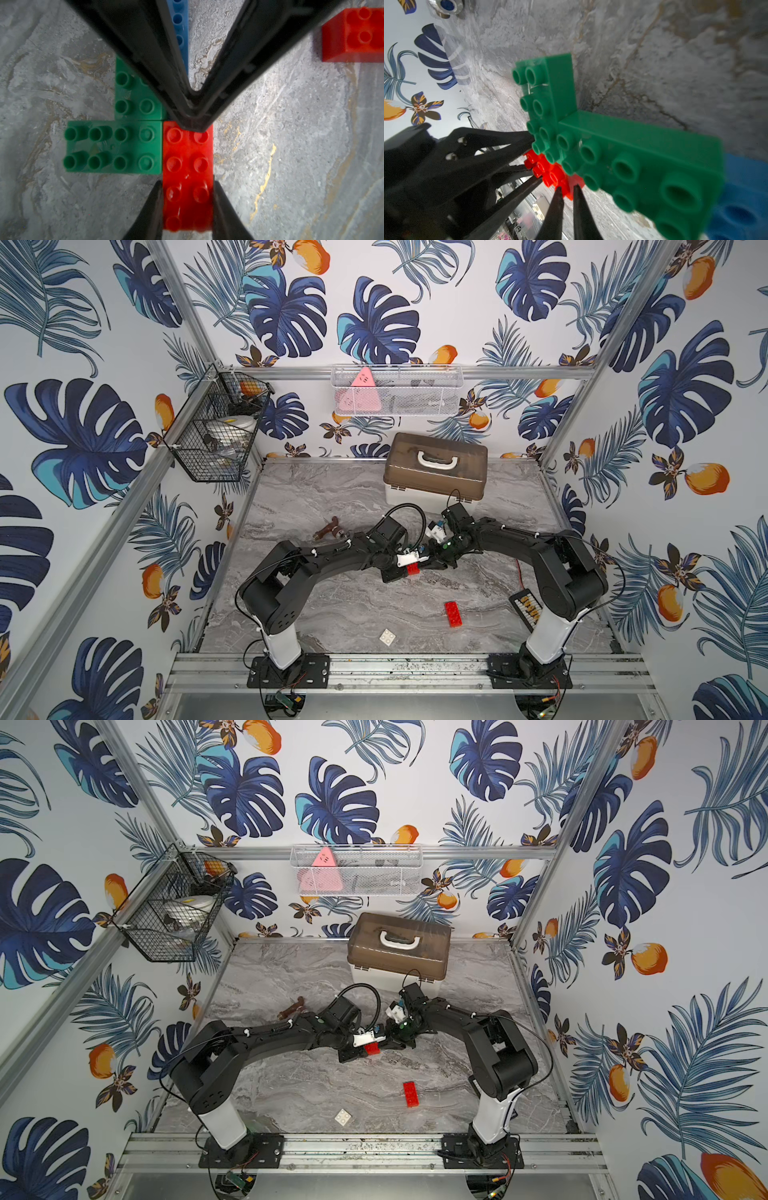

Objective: Assemble a small pinwheel with lego
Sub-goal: Assemble the lego brick with the lego brick, then move the lego brick at the center of the board.

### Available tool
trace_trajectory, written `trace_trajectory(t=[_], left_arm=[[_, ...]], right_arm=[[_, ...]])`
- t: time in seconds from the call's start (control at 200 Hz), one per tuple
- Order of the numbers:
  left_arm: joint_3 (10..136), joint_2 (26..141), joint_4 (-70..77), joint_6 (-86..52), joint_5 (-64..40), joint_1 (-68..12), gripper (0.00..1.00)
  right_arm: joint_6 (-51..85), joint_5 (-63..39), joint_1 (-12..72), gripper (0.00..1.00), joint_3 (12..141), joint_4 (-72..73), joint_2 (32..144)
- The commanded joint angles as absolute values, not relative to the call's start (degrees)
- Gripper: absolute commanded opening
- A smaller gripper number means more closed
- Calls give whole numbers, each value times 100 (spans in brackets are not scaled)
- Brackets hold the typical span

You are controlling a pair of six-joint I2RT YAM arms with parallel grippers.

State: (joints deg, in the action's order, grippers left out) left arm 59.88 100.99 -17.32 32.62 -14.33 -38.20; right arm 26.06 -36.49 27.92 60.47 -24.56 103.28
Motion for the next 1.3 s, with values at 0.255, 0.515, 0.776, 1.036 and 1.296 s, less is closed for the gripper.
trace_trajectory(t=[0.255, 0.515, 0.776, 1.036, 1.296], left_arm=[[6271, 9763, -1558, 2758, -2061, -3513, 99], [5196, 8518, 94, 654, -2215, -3345, 99], [3448, 7873, 3907, -4350, -2282, -3338, 99], [2867, 8647, 5161, -5851, -2496, -3339, 99], [2447, 8473, 4513, -5819, -2089, -3353, 99]], right_arm=[[2916, -3808, 2758, 17, 6143, -2522, 9923], [2422, -3083, 2628, 31, 5693, -3620, 8901], [2206, -1850, 2722, 59, 4699, -4713, 7666], [2968, -1599, 3565, 62, 3869, -4223, 7148], [3181, -1133, 4182, 47, 3754, -3771, 7689]])
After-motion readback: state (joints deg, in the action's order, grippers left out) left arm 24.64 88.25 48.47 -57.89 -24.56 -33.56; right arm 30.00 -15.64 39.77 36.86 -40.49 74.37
